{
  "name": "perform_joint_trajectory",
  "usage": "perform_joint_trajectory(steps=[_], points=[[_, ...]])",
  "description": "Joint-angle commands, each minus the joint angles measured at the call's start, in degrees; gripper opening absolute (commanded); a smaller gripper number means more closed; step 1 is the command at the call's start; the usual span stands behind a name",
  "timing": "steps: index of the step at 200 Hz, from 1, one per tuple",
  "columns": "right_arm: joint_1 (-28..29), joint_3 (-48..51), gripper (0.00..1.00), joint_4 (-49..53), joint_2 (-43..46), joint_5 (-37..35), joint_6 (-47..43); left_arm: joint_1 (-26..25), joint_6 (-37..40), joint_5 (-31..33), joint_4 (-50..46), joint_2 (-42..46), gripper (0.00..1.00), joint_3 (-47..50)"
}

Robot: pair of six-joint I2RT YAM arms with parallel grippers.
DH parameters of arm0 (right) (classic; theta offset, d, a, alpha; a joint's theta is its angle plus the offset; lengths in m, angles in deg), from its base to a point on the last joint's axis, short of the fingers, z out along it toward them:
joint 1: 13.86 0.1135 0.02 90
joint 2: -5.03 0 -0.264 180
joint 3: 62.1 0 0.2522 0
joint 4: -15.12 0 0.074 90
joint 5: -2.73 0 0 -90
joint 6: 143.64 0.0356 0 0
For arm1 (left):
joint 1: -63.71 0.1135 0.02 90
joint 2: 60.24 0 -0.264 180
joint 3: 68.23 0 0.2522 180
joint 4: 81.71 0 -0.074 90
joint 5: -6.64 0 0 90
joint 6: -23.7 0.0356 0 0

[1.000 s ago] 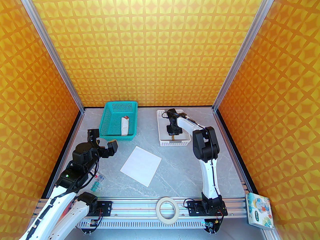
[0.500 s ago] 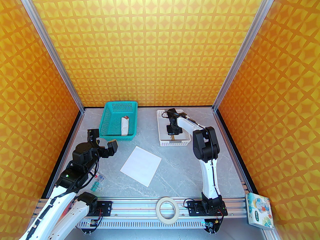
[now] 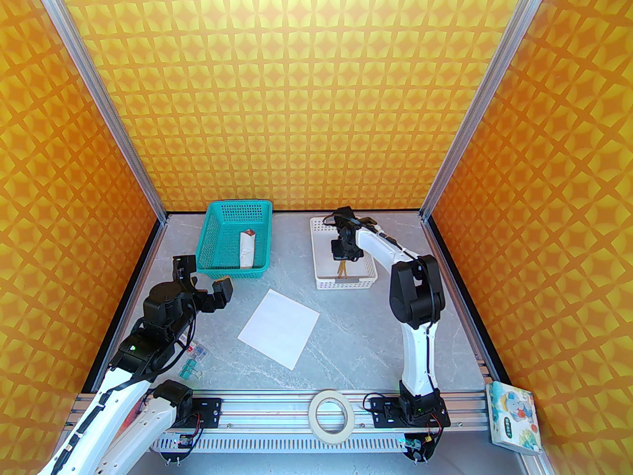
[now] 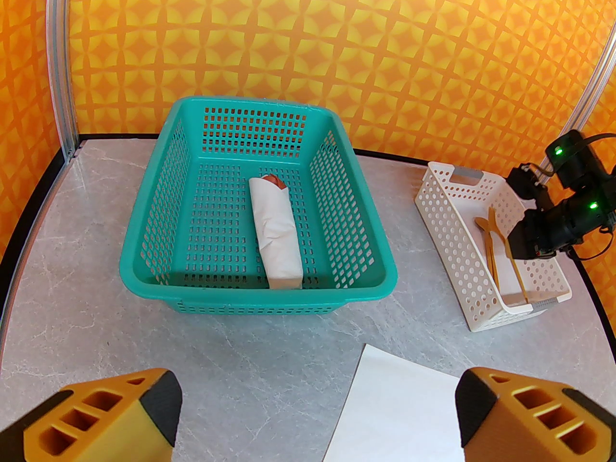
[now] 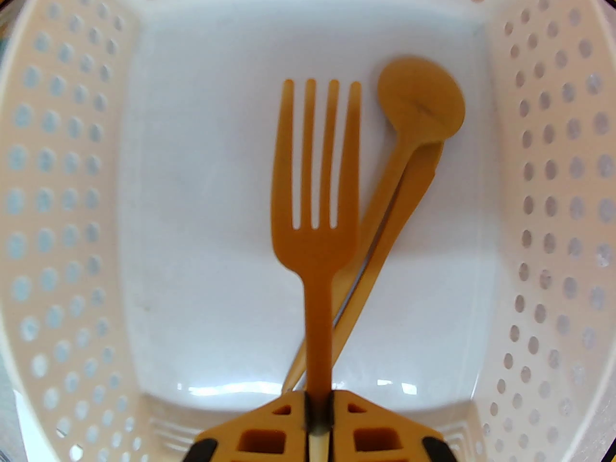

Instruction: Place the utensils on the paper napkin and roll it up

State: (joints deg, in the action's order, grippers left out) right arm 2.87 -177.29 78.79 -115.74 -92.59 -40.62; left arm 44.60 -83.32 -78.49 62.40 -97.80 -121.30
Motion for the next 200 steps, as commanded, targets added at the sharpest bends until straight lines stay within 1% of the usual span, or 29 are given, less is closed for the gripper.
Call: perform_joint_trajectory(steps=[1, 36, 68, 99, 129, 166, 200], points=[[-0.02, 1.05, 0.12, -0.86, 4.87, 1.76, 1.35, 0.34, 0.62, 1.04, 0.06, -0.09, 0.99, 0.09], [0.55, 2.57, 0.12, -0.76, 9.87, 2.6, 2.6, 0.35, 0.65, 1.05, 0.66, -0.14, 0.99, 0.15], [3.1, 4.44, 0.12, -0.06, 14.61, 2.28, 3.44, 0.33, 0.76, 1.07, 1.03, -0.15, 0.99, 0.15], [7.54, 7.47, 0.13, 0.13, 19.58, 1.51, 5.73, 0.38, 0.77, 1.11, 1.48, -0.17, 0.99, 0.24], [12.87, 11.81, 0.13, -1.77, 23.56, 3.15, 9.98, 0.39, 0.09, 1.09, 2.55, -0.15, 0.99, 0.7], [19.75, 18.02, 0.13, -5.35, 26.68, 4.11, 17.58, 0.37, -0.65, 1.05, 3.06, 0.36, 0.99, 1.34], [24.59, 23.61, 0.12, -10.27, 27.99, 5.41, 24.26, 0.37, -0.74, 1.05, 3.03, 1.3, 0.99, 1.95]])
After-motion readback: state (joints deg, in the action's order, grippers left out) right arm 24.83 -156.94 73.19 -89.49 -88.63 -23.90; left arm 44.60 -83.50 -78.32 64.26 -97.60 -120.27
